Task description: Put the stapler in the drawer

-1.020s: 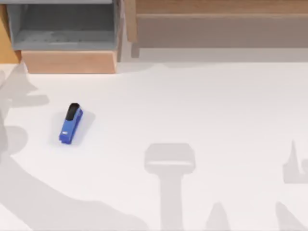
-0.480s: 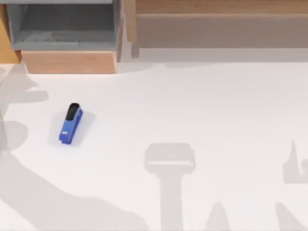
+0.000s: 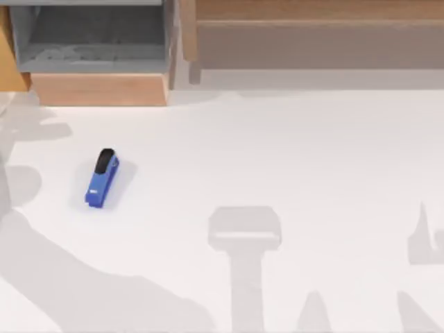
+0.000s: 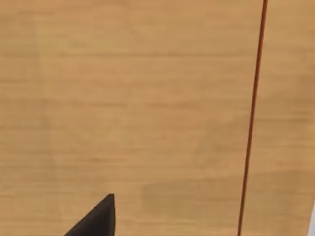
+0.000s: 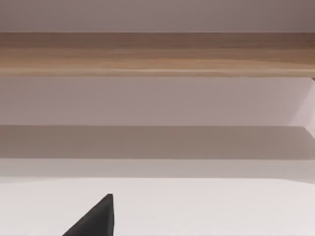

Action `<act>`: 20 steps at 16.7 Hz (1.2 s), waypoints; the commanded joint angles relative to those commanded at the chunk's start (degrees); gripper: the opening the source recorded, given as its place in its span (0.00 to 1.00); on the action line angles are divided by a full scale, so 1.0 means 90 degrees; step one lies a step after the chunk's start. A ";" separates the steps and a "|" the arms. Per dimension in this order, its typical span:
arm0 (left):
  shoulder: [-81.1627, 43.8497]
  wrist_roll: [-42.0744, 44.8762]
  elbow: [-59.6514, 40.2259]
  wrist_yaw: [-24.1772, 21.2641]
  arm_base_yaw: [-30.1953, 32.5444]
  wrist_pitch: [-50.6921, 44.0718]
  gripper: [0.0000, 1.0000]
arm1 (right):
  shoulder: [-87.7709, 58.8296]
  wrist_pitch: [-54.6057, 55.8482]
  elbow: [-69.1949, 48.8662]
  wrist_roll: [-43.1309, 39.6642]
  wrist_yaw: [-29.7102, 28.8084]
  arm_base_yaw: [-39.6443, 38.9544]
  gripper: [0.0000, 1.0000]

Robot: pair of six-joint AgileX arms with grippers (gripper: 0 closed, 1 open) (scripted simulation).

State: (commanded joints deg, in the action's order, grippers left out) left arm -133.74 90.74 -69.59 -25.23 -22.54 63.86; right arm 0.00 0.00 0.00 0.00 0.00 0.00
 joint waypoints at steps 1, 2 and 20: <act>0.0000 0.0000 0.0000 0.0000 0.0000 0.0000 0.85 | 0.0000 0.0000 0.0000 0.0000 0.0000 0.0000 1.00; 0.0000 0.0000 0.0000 0.0000 0.0000 0.0000 0.77 | 0.0000 0.0000 0.0000 0.0000 0.0000 0.0000 1.00; 0.0000 0.0000 0.0000 0.0000 0.0000 0.0000 0.00 | 0.0000 0.0000 0.0000 0.0000 0.0000 0.0000 1.00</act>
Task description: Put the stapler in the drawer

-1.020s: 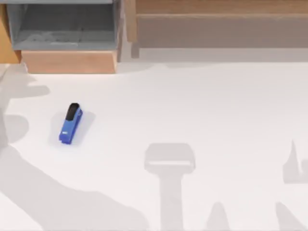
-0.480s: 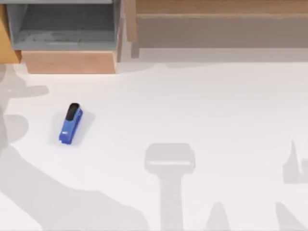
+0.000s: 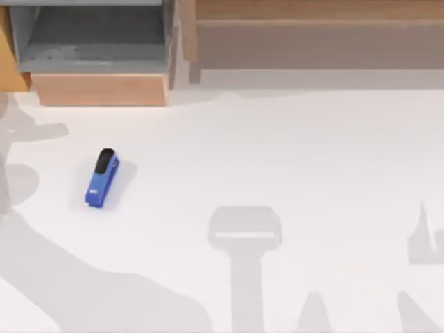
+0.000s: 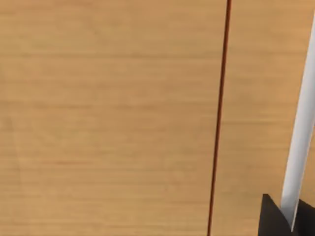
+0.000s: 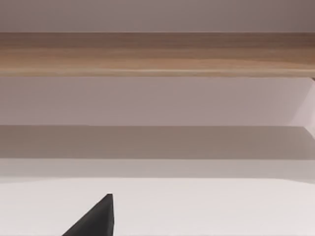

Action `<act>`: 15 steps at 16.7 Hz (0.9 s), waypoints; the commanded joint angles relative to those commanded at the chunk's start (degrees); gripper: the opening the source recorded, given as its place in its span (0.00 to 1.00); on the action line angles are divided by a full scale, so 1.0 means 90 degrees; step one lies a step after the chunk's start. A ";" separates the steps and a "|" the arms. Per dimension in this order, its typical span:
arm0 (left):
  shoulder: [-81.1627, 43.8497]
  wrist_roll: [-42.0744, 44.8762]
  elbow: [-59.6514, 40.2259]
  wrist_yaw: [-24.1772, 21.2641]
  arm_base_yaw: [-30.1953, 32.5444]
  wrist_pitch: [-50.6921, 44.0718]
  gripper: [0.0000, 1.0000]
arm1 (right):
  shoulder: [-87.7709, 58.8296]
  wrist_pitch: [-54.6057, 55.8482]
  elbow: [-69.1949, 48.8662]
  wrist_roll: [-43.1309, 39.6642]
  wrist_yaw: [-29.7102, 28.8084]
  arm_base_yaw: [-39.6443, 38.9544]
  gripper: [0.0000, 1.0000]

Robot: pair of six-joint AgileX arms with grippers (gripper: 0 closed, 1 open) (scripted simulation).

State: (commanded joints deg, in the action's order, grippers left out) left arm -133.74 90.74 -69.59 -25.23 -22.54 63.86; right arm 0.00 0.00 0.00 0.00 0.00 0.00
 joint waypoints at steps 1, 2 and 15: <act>-0.0056 -0.0033 0.0008 -0.0002 -0.0023 -0.0058 0.00 | 0.0000 0.0000 0.0000 0.0000 0.0000 0.0000 1.00; -0.0045 -0.0031 0.0025 -0.0004 -0.0030 -0.0046 0.00 | 0.0000 0.0000 0.0000 0.0000 0.0000 0.0000 1.00; 0.0752 -0.0011 0.1774 -0.0442 -0.0474 0.0884 0.00 | 0.0000 0.0000 0.0000 0.0000 0.0000 0.0000 1.00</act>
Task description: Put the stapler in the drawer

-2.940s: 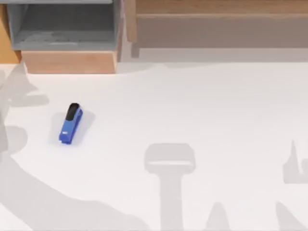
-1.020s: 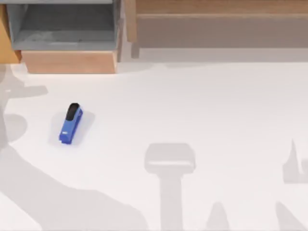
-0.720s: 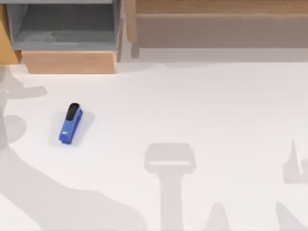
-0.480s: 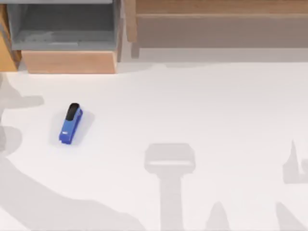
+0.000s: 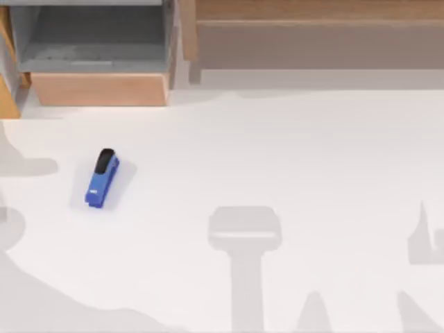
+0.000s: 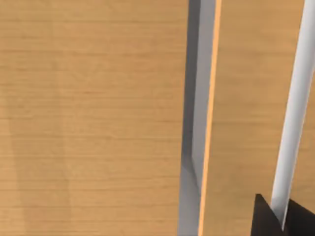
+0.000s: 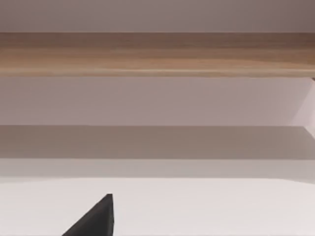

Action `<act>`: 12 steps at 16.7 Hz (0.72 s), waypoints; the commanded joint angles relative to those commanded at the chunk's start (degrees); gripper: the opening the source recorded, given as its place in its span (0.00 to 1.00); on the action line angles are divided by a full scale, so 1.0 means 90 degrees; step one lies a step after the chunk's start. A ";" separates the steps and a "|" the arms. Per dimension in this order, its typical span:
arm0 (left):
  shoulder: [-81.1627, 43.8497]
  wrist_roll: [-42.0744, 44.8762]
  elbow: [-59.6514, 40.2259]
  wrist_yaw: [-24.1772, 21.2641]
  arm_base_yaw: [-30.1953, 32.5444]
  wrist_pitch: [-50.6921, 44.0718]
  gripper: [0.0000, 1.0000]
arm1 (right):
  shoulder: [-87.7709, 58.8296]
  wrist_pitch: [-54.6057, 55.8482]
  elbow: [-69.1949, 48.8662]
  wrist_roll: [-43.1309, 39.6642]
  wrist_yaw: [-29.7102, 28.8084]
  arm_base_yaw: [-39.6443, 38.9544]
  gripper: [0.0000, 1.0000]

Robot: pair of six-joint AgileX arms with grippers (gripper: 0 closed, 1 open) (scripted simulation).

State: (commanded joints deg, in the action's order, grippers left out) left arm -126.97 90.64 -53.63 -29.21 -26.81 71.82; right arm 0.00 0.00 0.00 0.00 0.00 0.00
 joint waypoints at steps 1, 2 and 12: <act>-0.0042 0.0001 -0.0032 0.0014 0.0013 -0.0029 0.00 | 0.0000 0.0000 0.0000 0.0000 0.0000 0.0000 1.00; -0.0031 0.0002 -0.0014 0.0009 0.0004 -0.0016 0.00 | 0.0000 0.0000 0.0000 0.0000 0.0000 0.0000 1.00; 0.0629 0.0031 0.1515 -0.0570 -0.0581 0.0823 0.00 | 0.0000 0.0000 0.0000 0.0000 0.0000 0.0000 1.00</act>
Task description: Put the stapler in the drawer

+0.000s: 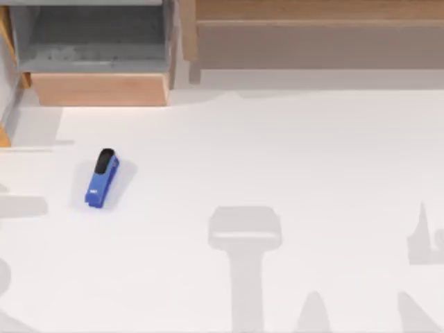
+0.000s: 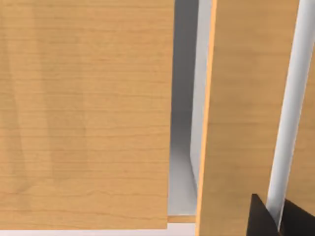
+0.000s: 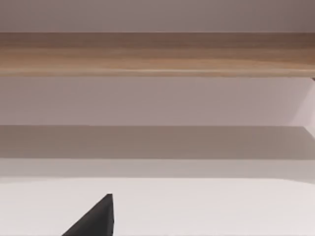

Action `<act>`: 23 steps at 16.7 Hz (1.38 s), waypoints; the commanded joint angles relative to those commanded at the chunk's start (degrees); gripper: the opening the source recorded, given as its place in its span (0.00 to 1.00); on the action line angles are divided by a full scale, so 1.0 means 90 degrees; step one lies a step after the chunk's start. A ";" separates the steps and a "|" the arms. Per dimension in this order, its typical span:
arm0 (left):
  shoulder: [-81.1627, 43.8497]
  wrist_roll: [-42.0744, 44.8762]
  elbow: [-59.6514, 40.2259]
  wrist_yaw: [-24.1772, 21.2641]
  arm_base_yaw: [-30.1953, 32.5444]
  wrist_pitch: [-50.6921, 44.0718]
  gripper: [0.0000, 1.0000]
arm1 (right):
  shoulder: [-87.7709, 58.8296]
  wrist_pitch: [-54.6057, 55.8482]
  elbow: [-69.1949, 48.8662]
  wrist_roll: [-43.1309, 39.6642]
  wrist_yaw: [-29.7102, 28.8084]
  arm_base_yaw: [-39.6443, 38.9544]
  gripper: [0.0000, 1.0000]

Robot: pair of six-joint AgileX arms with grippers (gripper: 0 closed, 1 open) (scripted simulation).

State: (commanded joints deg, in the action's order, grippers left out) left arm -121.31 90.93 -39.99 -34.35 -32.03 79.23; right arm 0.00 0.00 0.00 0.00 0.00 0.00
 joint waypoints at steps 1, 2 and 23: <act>0.0003 0.0000 0.0005 -0.0002 -0.0002 0.0003 0.00 | 0.0000 0.0000 0.0000 0.0000 0.0000 0.0000 1.00; 0.0003 0.0000 0.0005 -0.0002 -0.0002 0.0003 0.00 | 0.0000 0.0000 0.0000 0.0000 0.0000 0.0000 1.00; 0.0515 0.0052 0.1335 -0.0791 -0.0797 0.0770 0.53 | 0.0000 0.0000 0.0000 0.0000 0.0000 0.0000 1.00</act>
State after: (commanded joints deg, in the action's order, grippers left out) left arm -116.68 91.40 -27.98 -41.46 -39.21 86.16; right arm 0.00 0.00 0.00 0.00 0.00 0.00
